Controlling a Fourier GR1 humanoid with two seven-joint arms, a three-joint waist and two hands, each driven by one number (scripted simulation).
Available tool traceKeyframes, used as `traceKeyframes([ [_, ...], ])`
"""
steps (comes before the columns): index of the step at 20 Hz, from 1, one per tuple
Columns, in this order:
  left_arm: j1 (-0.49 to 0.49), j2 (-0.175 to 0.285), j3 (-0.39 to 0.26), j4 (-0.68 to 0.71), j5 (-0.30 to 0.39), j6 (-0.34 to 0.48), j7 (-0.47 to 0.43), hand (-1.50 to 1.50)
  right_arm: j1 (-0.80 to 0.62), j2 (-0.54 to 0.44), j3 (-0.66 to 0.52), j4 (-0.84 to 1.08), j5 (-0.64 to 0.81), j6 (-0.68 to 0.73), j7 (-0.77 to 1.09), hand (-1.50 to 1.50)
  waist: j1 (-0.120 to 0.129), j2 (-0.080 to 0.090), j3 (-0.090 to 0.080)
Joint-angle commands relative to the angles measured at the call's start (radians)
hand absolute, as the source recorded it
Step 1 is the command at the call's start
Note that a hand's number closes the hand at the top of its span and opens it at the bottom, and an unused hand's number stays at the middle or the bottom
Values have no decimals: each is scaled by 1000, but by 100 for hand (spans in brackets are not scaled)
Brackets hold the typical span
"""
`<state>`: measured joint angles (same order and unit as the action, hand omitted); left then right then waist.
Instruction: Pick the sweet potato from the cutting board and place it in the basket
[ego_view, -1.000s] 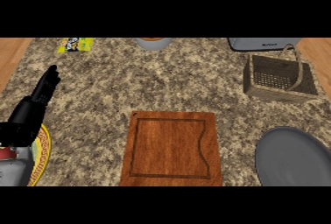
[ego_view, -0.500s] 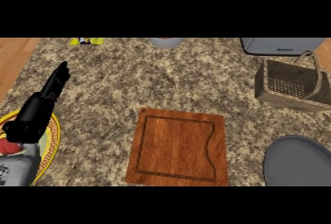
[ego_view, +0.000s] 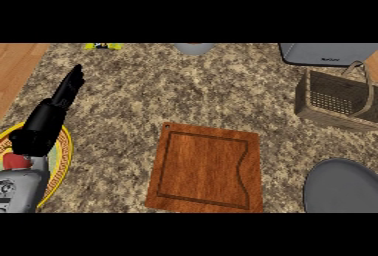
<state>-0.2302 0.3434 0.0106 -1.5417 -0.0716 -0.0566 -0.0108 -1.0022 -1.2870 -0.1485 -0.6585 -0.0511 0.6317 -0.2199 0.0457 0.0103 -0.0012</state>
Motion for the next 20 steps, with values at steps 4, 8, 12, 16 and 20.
traceKeyframes([
  [4,-35,-7,25,47,4,-4,-5,0,-204,144,90,37,84,-2,182,150,-2,2,-1],
  [8,18,-8,16,-17,0,-10,-3,0,-262,155,129,61,128,96,206,150,-5,-3,0],
  [12,-11,8,44,33,2,-22,4,0,-259,214,165,42,162,127,258,150,-25,-6,0],
  [16,-5,-28,10,-11,-28,9,29,0,-269,231,245,22,288,68,262,150,-17,-4,1],
  [20,-39,-39,24,77,-41,20,-25,0,-218,176,304,-5,397,58,138,150,-30,0,1],
])
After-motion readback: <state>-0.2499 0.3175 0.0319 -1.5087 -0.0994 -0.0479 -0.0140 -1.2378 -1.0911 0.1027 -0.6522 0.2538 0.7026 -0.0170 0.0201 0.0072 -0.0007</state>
